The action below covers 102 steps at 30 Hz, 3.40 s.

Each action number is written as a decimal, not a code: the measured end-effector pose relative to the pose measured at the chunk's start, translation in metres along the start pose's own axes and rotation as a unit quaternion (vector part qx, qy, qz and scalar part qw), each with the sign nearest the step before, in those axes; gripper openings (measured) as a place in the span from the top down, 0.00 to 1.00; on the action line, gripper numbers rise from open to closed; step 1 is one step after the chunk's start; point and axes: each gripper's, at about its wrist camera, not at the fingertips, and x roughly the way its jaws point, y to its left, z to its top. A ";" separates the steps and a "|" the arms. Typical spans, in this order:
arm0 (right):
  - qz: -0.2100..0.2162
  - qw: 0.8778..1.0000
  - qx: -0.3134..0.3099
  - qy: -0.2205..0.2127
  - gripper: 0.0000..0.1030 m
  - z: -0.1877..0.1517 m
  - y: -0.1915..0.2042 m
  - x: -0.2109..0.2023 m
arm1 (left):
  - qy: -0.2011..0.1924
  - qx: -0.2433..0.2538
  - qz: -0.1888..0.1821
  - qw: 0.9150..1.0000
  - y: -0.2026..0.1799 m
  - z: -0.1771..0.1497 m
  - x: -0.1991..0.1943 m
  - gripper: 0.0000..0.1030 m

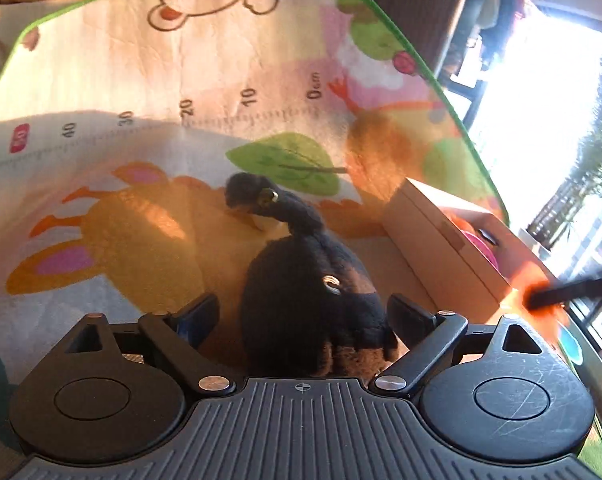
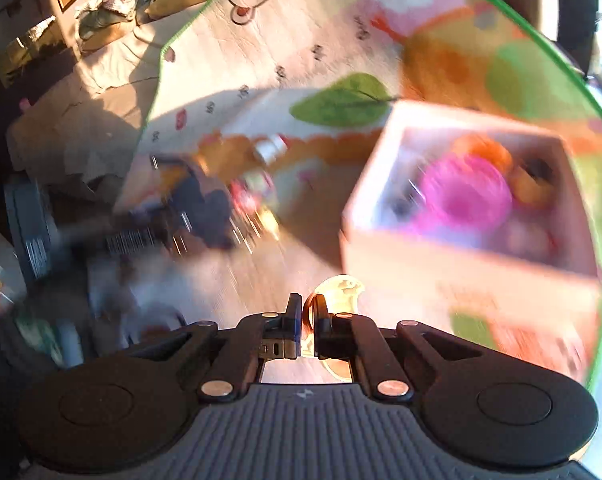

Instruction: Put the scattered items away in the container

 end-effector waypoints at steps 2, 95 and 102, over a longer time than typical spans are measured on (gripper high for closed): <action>-0.002 1.000 0.009 -0.012 0.95 -0.028 -0.009 -0.010 | -0.016 0.010 0.020 1.000 -0.006 -0.003 -0.006 0.08; -0.022 0.987 0.106 -0.122 0.05 -0.127 -0.068 -0.035 | 0.067 0.096 0.010 0.993 -0.127 -0.075 -0.028 0.01; -0.017 0.984 0.130 -0.124 0.00 -0.133 -0.073 -0.033 | 0.058 0.197 -0.015 0.979 -0.158 -0.074 -0.030 0.01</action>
